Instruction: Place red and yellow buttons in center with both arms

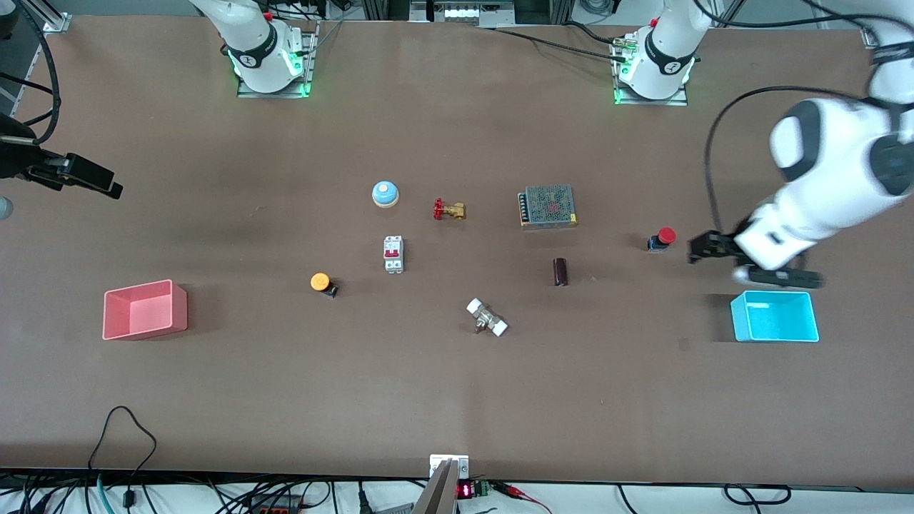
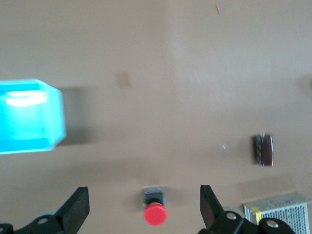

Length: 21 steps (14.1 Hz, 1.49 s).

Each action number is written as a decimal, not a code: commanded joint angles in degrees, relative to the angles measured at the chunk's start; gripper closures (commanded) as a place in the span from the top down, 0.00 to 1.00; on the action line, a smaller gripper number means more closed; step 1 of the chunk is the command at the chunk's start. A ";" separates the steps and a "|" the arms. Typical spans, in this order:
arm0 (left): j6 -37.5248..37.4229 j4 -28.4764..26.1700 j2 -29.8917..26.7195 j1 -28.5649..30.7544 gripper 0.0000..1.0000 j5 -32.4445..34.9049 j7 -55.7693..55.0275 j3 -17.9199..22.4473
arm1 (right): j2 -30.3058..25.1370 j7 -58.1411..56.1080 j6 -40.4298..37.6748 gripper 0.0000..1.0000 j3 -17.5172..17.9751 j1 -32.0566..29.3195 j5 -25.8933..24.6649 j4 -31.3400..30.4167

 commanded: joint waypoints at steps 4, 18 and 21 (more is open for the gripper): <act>-19.67 18.51 2.06 -0.67 1.00 -0.04 -2.56 2.20 | 0.01 -0.76 -1.00 1.00 -0.32 0.36 0.49 0.28; -24.71 19.16 -1.54 -0.58 1.00 4.18 -6.09 1.32 | -0.96 -0.58 0.06 1.00 -0.23 0.36 0.40 -1.48; -25.58 19.07 -1.89 -1.11 1.00 4.27 -7.32 1.15 | -1.22 -0.58 0.32 1.00 -0.23 0.36 0.49 -1.83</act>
